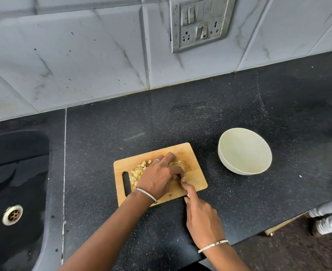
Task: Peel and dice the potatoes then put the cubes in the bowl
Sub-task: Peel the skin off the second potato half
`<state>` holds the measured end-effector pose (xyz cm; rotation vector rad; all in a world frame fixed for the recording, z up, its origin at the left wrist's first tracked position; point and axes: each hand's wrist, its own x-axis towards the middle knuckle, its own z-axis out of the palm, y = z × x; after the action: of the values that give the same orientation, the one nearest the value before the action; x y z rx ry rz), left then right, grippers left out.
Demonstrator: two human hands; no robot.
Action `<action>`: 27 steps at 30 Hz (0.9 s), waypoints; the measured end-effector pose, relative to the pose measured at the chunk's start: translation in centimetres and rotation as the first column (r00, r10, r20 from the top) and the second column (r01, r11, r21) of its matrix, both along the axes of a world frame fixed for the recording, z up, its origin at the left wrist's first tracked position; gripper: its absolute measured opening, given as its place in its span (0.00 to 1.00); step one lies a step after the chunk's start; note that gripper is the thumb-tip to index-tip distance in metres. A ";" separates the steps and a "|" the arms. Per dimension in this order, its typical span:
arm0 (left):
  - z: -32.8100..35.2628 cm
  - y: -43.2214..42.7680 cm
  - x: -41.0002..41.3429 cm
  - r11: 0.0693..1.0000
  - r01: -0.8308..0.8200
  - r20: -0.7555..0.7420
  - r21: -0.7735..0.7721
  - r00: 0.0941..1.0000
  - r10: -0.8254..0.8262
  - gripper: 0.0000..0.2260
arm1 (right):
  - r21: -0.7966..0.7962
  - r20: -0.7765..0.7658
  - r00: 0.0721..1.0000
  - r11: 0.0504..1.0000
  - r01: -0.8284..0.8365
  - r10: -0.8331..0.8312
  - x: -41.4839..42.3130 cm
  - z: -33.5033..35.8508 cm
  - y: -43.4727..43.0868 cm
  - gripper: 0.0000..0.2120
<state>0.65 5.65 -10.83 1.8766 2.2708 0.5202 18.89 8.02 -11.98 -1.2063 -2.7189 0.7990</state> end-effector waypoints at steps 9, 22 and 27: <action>-0.2 0.0 -0.5 1.000 0.015 0.011 -0.024 1.000 -0.014 0.09 | -0.043 -0.001 1.000 0.999 0.002 -0.002 1.6 0.0 -0.6 0.26; -0.5 -0.4 0.1 0.993 -0.116 0.159 0.005 0.981 0.113 0.19 | 0.011 0.073 0.990 0.993 0.117 -0.117 7.3 4.6 -2.9 0.30; -0.5 0.3 1.0 0.972 -0.222 0.152 -0.079 0.961 0.232 0.29 | -0.057 -0.059 0.992 0.992 0.112 -0.116 7.0 4.7 -1.5 0.23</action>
<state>1.60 5.94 -11.38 1.4962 2.3775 0.6006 25.89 6.56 -7.24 -1.3105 -2.5687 0.8844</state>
